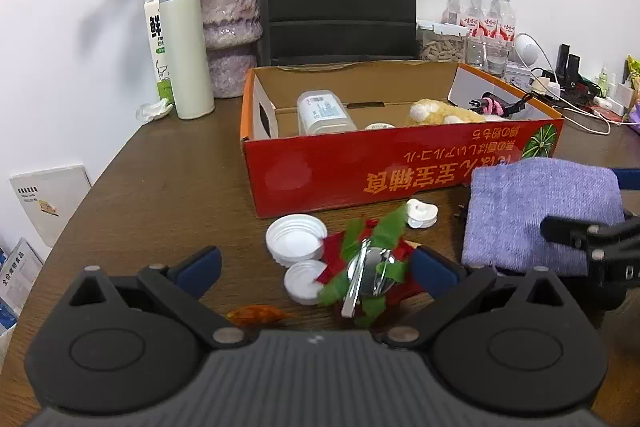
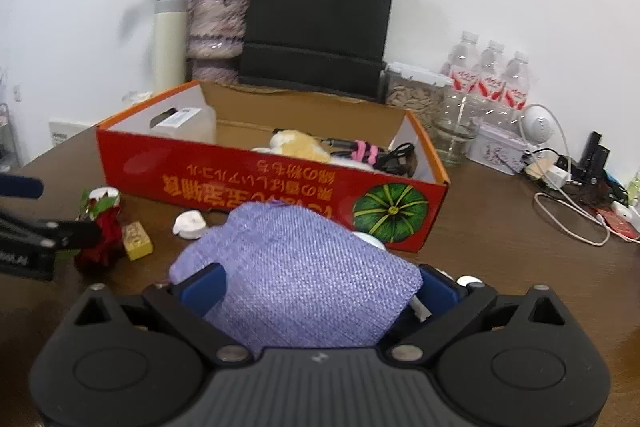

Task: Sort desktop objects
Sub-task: 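Grasp the red flower ornament with the left tool while the right tool grasps the purple pouch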

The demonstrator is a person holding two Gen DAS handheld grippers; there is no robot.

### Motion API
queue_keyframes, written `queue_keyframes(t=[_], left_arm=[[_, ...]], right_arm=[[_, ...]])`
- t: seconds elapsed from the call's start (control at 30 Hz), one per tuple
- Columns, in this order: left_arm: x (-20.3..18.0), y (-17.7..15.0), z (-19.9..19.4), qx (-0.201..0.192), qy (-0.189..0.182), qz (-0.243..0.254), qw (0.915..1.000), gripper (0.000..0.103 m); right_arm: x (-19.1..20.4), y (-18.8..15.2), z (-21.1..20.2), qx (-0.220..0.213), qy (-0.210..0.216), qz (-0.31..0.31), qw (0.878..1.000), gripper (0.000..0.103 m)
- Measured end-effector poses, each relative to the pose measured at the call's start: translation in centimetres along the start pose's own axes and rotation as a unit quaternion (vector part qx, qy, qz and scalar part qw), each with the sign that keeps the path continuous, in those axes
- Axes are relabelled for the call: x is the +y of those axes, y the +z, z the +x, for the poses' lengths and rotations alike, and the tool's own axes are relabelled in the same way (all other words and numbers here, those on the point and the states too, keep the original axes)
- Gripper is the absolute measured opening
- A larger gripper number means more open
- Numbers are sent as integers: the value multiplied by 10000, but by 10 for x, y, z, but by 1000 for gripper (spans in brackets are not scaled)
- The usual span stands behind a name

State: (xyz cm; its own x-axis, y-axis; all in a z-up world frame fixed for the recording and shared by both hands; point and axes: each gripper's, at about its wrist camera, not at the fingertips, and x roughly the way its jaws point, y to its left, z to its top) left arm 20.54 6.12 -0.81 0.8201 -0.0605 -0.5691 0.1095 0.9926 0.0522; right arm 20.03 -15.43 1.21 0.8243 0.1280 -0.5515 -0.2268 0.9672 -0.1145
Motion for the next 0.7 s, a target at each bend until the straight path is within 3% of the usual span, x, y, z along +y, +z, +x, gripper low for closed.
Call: queue_keyframes(t=[0.17,0.27,0.7], left_arm=[[-17,0,2,-158,192,-3,9997,103],[-27,-2,3,-225,325,-7,9992,102],[-47,-10,4,-269,416,-7,9988,75]], right_arm=[[-5,-4,2,16,254,-170,9995,94],[-9,-6,5,22,457,-272,9986,86],[-18,-11,-9,-345,1106,-312,9928,19]])
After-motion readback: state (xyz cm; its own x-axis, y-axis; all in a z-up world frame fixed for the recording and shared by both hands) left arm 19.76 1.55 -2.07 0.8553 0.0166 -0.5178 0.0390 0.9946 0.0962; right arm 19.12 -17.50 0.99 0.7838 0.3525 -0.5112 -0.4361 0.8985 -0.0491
